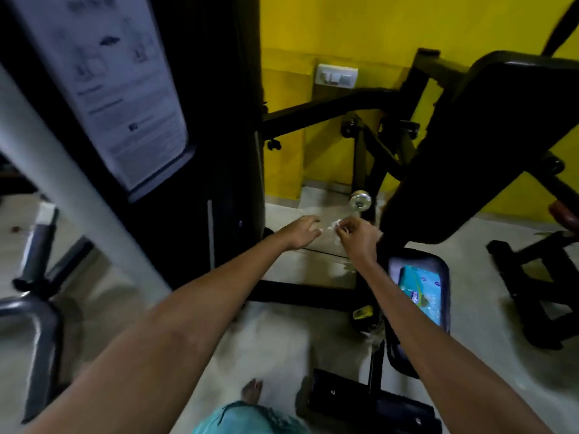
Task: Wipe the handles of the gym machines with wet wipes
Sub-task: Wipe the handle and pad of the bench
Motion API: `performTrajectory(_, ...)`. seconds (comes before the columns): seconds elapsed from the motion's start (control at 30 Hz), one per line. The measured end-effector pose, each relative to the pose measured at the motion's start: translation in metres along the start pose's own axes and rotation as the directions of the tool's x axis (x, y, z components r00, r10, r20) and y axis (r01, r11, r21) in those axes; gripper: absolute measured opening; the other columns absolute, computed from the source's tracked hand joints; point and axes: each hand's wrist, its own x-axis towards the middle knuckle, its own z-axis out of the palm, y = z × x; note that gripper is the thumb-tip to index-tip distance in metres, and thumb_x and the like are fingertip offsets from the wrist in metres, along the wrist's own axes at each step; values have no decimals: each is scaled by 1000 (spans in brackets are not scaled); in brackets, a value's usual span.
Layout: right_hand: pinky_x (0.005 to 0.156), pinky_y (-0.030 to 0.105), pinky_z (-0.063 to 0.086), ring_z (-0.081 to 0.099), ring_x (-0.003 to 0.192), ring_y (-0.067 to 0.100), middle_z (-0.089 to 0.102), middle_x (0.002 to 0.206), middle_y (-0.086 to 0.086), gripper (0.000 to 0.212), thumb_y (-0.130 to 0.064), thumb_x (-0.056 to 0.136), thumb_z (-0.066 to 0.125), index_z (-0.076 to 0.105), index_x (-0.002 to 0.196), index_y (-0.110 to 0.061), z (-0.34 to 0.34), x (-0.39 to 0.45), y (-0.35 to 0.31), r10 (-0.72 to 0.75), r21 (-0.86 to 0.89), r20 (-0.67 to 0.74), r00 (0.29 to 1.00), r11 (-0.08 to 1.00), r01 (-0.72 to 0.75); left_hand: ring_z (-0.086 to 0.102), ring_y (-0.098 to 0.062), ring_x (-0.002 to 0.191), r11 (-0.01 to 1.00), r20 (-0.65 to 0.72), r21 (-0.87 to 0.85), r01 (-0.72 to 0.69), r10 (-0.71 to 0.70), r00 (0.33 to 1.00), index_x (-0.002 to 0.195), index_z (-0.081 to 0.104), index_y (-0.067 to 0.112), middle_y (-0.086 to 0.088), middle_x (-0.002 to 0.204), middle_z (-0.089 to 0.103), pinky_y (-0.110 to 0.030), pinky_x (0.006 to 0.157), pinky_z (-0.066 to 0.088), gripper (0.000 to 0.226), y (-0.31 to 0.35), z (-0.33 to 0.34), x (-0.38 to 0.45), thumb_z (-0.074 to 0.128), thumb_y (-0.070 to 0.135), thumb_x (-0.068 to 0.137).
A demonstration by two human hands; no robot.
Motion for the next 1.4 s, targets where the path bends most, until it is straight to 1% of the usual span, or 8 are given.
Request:
performTrajectory(0.27, 65, 25, 44, 66, 79, 31, 70, 82, 19, 7, -5, 78, 69, 71, 80, 1, 70, -48, -40, -217, 25, 424, 879, 973, 228, 53, -28, 115, 939, -73, 61, 339, -335, 939, 120, 59, 1, -16, 127, 57, -32, 94, 39, 35, -79, -4, -112, 41, 23, 100)
performTrajectory(0.37, 59, 11, 34, 62, 74, 20, 70, 81, 14, 7, -5, 77, 69, 71, 80, 1, 95, -74, -64, -297, 87, 537, 790, 951, 298, 51, -32, 117, 877, -101, 89, 472, -463, 881, 119, 57, -5, -20, 126, 56, -31, 91, 37, 39, -100, -5, -157, 36, 24, 102)
performTrajectory(0.57, 48, 2, 38, 58, 53, -3, 66, 66, 3, 1, 0, 73, 68, 69, 73, 1, 146, -135, -125, -408, 249, 779, 477, 898, 361, 52, -30, 117, 702, -179, 10, 712, -699, 692, 122, 56, -3, -17, 130, 55, -32, 93, 38, 38, -165, 1, -264, 40, 24, 100)
performTrajectory(0.83, 46, 9, 33, 55, 64, 9, 69, 80, 7, 6, -9, 75, 69, 70, 79, -4, 187, -203, -203, -537, 369, 834, 126, 713, 596, 48, -31, 123, 467, -193, -116, 877, -876, 441, 130, 53, 1, -15, 134, 52, -33, 100, 37, 40, -204, 14, -376, 39, 24, 100)
performTrajectory(0.93, 42, 7, 34, 59, 56, 16, 68, 82, 13, 8, -6, 79, 65, 67, 77, 1, 200, -222, -224, -542, 389, 839, 46, 658, 645, 54, -29, 116, 444, -212, -99, 891, -884, 417, 126, 55, 0, -16, 127, 57, -30, 90, 41, 39, -215, 13, -404, 41, 25, 99)
performTrajectory(1.03, 57, 20, 43, 66, 78, 26, 69, 92, 17, 11, -7, 80, 66, 68, 82, 3, 215, -234, -245, -543, 404, 840, -8, 614, 678, 60, -28, 106, 390, -188, -125, 912, -912, 364, 112, 62, 2, -14, 117, 64, -29, 81, 44, 31, -238, 9, -430, 48, 23, 93)
performTrajectory(1.2, 58, 15, 31, 64, 89, 27, 68, 98, 17, 17, -10, 81, 67, 69, 92, 3, 241, -249, -289, -563, 419, 825, -48, 553, 720, 60, -26, 84, 384, -186, -191, 903, -918, 351, 89, 58, 10, -12, 101, 67, -28, 71, 46, 13, -269, -8, -458, 51, 21, 90)
performTrajectory(1.4, 71, 23, 42, 62, 97, 24, 68, 103, 14, 18, -5, 82, 59, 69, 97, -2, 289, -276, -336, -529, 404, 842, -101, 496, 768, 59, -29, 107, 412, -174, -210, 887, -908, 381, 115, 61, 3, -12, 116, 63, -32, 89, 44, 32, -309, -36, -476, 50, 22, 93)
